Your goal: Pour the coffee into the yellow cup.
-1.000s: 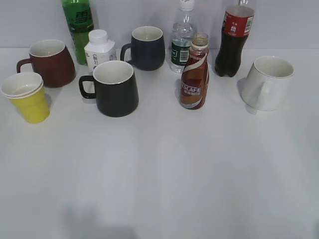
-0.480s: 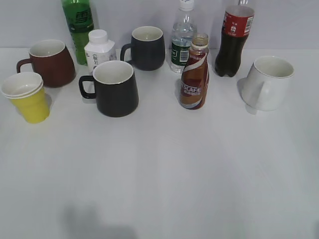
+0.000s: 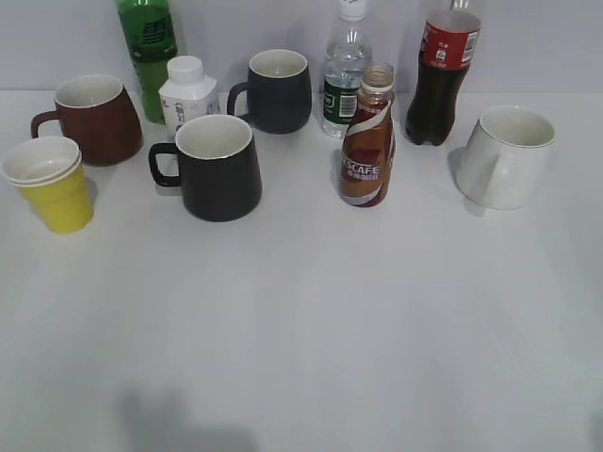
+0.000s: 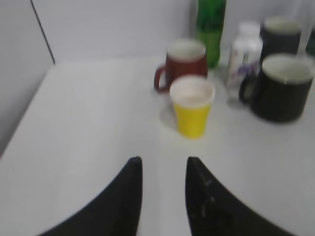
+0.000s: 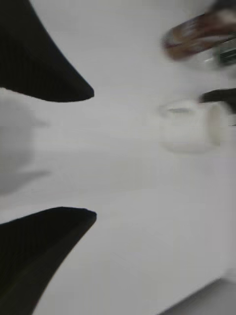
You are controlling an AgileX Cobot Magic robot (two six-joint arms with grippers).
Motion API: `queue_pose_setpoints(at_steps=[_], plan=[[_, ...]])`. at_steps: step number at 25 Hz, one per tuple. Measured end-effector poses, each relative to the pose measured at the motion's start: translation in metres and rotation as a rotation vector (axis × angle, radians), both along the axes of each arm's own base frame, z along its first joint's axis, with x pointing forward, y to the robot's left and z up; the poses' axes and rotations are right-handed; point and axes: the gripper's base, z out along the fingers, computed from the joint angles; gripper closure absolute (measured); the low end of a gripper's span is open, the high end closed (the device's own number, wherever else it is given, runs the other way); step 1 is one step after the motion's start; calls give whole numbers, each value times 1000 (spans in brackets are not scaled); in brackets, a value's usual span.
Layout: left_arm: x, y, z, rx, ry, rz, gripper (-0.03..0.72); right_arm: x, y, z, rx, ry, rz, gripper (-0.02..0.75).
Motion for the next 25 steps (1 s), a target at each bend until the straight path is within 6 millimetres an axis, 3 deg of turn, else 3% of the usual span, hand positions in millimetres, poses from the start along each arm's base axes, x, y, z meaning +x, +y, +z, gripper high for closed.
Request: queue_pose_setpoints(at_steps=[3,6,15,17,20,23,25], plan=[[16,-1,13,-1,-104,-6,449,13,6,21,87,-172,33,237],[38,-2,14,-2,-169,-10,449,29,12,38,244,-286,70,237],[123,-6,-32,3,-209,-24,432,82,12,53,385,-323,23,237],[139,-7,-41,3,-175,-26,381,90,13,52,409,-305,25,237],[165,-8,-62,-8,-89,-22,244,104,19,46,412,-233,54,237],[179,-10,-80,-69,-10,1,130,122,28,35,386,-129,102,237],[184,-13,-88,-86,25,-11,104,134,36,26,344,-57,141,237]])
